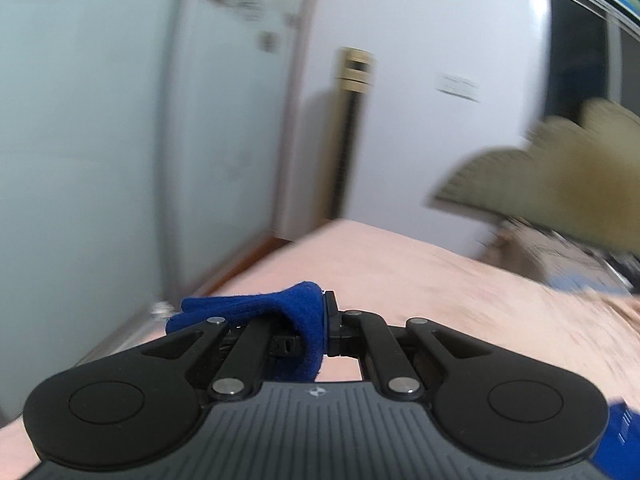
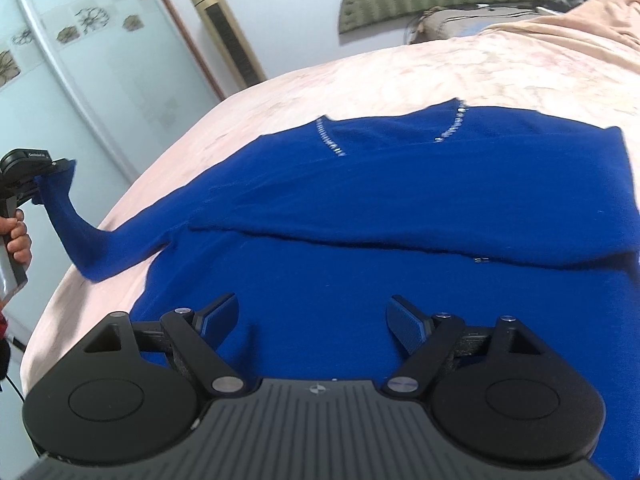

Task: Fold small clothes
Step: 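Carry the held sleeve with the left gripper across the sweater body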

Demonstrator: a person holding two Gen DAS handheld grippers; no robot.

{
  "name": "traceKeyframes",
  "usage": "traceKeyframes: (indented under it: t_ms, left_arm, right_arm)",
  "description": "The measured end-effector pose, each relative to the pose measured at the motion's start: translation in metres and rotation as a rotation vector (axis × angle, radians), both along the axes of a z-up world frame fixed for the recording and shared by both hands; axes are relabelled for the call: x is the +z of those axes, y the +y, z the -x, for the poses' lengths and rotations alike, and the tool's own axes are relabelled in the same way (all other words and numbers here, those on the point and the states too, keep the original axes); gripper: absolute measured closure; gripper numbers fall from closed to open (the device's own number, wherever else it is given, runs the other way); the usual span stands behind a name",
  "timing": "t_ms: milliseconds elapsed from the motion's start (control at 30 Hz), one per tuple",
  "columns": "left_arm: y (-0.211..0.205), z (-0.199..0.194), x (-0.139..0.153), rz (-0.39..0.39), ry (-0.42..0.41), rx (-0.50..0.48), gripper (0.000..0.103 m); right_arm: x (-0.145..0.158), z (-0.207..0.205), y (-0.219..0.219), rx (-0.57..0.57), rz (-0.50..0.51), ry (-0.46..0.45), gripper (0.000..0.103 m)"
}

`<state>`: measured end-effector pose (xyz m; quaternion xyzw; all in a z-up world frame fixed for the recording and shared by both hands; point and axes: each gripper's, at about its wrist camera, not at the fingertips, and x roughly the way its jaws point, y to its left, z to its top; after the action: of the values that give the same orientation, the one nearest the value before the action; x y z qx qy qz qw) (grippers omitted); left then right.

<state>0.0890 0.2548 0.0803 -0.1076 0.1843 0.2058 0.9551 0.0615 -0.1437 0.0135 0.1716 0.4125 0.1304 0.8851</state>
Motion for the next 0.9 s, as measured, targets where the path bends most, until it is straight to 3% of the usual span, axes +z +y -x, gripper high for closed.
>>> traceKeyframes:
  t_ms: [200,533,900]
  left_arm:
    - [-0.062,-0.023,0.005,-0.021,0.010,-0.193,0.098]
    - [-0.147,-0.046,0.002,-0.061,0.014,-0.381,0.098]
    - [-0.232,-0.064,-0.040,-0.034,0.114,-0.564,0.098]
  right_arm:
    - [0.001,0.003,-0.006,-0.023,0.014,-0.020,0.019]
    - [-0.001,0.010,-0.027,-0.085,0.003,-0.007,0.019]
    - [-0.002,0.014,-0.059,-0.191,-0.001,-0.011,0.019]
